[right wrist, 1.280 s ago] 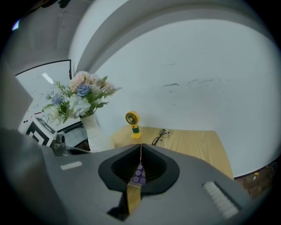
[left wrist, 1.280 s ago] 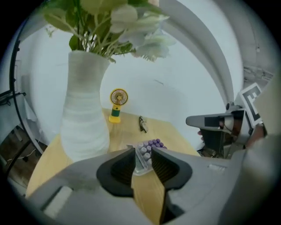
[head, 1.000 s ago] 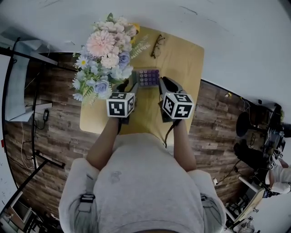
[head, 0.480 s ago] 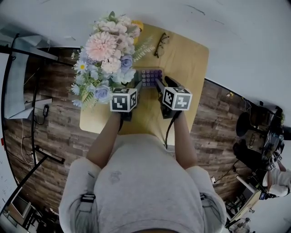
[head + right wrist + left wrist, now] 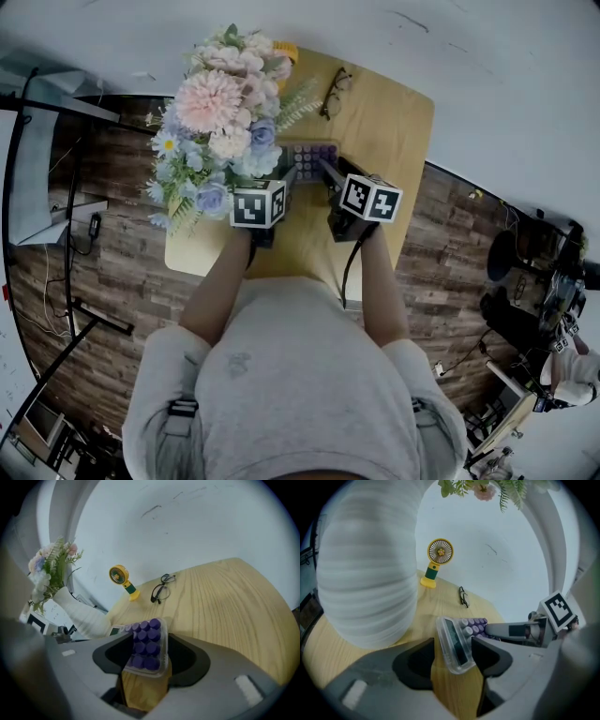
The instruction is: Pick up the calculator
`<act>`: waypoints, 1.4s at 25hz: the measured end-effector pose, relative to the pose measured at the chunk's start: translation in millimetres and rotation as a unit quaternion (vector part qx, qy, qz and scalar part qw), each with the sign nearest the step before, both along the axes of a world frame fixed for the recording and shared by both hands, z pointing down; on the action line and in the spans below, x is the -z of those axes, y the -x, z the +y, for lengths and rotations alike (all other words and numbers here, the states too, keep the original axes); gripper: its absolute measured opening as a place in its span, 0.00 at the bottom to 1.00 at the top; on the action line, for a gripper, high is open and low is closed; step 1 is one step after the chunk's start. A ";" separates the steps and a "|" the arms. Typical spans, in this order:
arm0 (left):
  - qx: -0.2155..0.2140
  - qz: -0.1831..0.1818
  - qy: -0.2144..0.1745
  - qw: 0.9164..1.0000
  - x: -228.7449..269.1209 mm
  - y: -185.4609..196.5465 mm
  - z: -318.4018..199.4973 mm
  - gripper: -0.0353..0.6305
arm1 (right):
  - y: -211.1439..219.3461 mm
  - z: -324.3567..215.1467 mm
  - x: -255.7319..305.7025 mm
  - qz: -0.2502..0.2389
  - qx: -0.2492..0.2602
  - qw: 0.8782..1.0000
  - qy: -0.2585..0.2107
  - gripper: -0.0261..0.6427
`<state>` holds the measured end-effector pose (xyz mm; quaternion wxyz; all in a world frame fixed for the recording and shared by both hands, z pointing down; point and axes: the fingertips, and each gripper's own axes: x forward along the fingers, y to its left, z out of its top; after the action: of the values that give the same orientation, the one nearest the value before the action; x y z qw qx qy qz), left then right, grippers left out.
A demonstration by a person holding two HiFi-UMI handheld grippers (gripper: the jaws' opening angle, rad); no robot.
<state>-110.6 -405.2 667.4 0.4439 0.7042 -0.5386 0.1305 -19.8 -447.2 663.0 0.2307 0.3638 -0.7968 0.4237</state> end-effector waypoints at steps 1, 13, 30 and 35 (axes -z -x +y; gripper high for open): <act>-0.004 -0.002 0.003 1.000 6.5 0.8 0.3 0.41 | -0.4 0.2 -0.6 -0.004 -0.005 1.000 0.003 0.39; -0.033 -0.027 -0.017 0.999 22.9 -8.5 4.3 0.37 | -12.2 6.1 24.0 0.008 -0.027 0.998 -0.050 0.39; -0.081 -0.059 -0.104 0.990 83.6 -37.6 5.5 0.37 | -44.0 18.8 93.6 -0.005 -0.074 0.986 -0.147 0.39; -0.089 -0.070 -0.132 0.985 104.6 -39.7 7.6 0.37 | -47.0 23.8 113.9 -0.014 -0.086 0.981 -0.173 0.39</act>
<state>-70.9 -397.6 562.8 0.2948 0.7910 -0.5158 0.1460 27.3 -423.4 549.1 0.1161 0.4593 -0.8269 0.3031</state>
